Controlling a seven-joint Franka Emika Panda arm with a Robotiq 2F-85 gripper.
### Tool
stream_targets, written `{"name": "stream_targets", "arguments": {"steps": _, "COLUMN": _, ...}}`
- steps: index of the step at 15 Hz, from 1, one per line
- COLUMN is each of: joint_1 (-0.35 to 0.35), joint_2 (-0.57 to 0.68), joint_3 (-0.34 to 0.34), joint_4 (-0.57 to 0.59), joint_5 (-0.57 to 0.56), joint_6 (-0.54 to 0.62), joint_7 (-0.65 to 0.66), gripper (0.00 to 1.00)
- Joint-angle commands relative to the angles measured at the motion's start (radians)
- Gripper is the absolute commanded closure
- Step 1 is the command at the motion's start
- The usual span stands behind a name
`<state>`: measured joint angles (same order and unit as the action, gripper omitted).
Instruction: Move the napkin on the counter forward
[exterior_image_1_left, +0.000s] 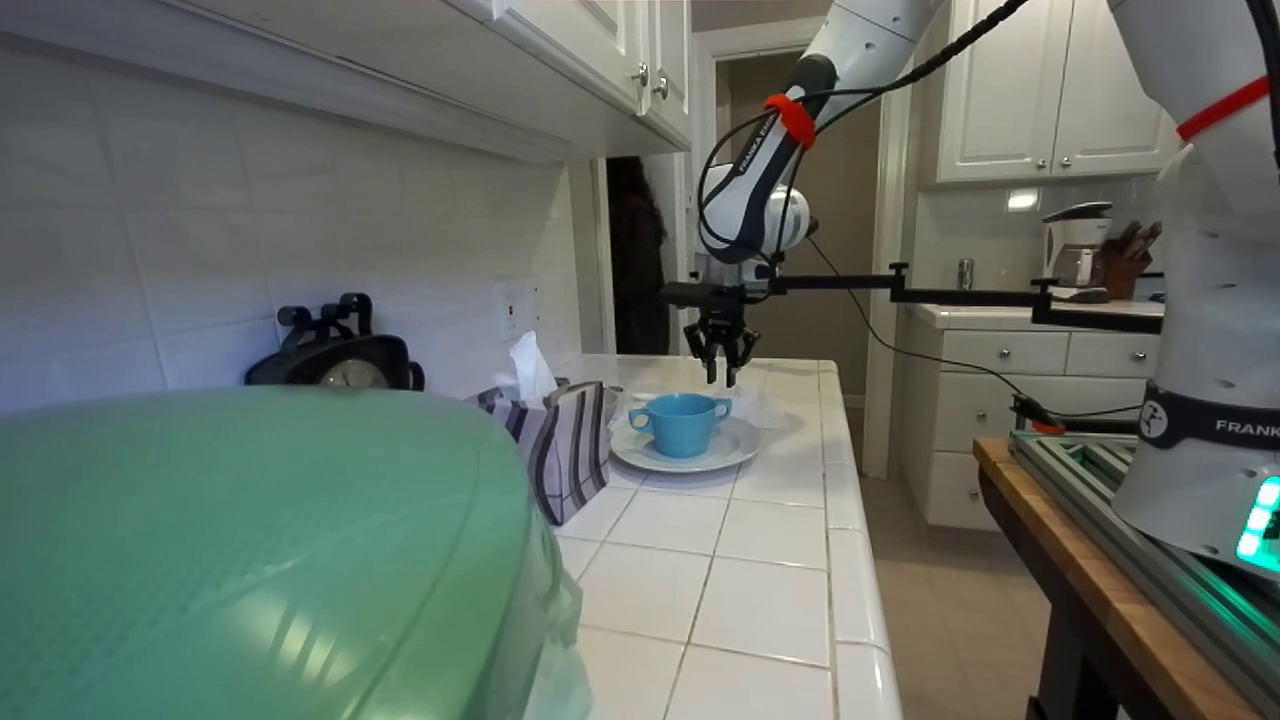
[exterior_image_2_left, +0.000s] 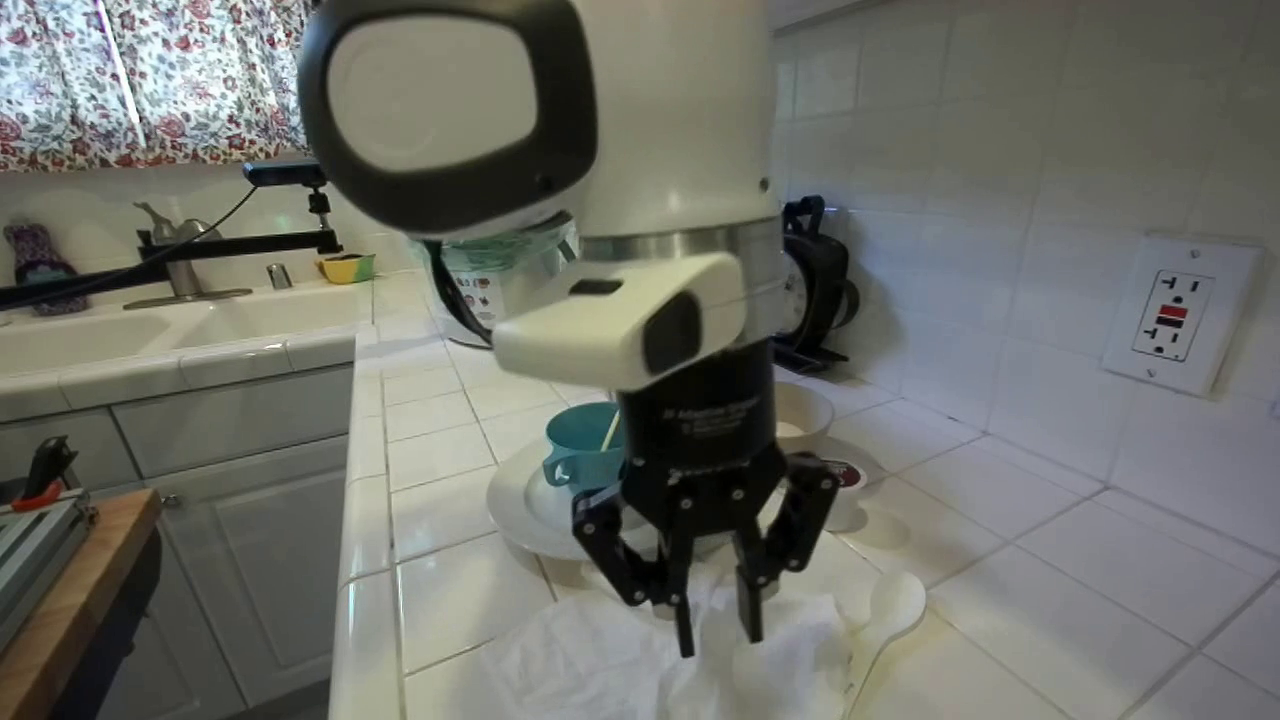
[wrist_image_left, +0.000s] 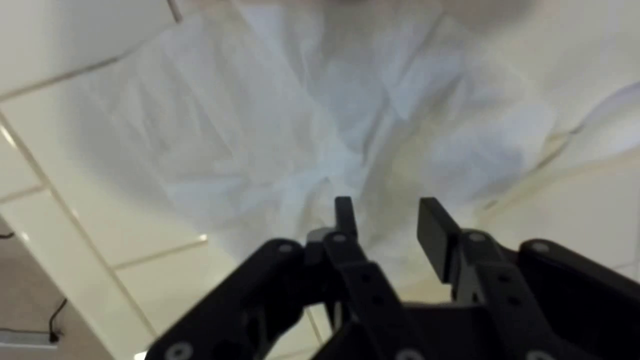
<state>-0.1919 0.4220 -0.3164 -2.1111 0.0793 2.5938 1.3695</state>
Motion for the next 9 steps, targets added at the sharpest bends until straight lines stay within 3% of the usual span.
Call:
{"name": "stream_targets", "arguments": {"steps": 1, "joint_1": -0.048, "joint_2": 0.000, "joint_3": 0.013, "joint_4": 0.140, "joint_5": -0.015, "joint_6": -0.178, "joint_7": -0.202, "gripper": 0.30}}
{"name": "stream_targets", "arguments": {"steps": 5, "joint_1": -0.088, "joint_2": 0.033, "joint_3": 0.042, "joint_4": 0.237, "joint_5": 0.019, "joint_6": -0.268, "joint_7": -0.420, "gripper": 0.00}}
{"name": "stream_targets", "arguments": {"steps": 9, "joint_1": -0.092, "joint_2": 0.066, "joint_3": 0.054, "joint_4": 0.244, "joint_5": 0.005, "joint_6": -0.292, "joint_7": -0.605, "gripper": 0.00}}
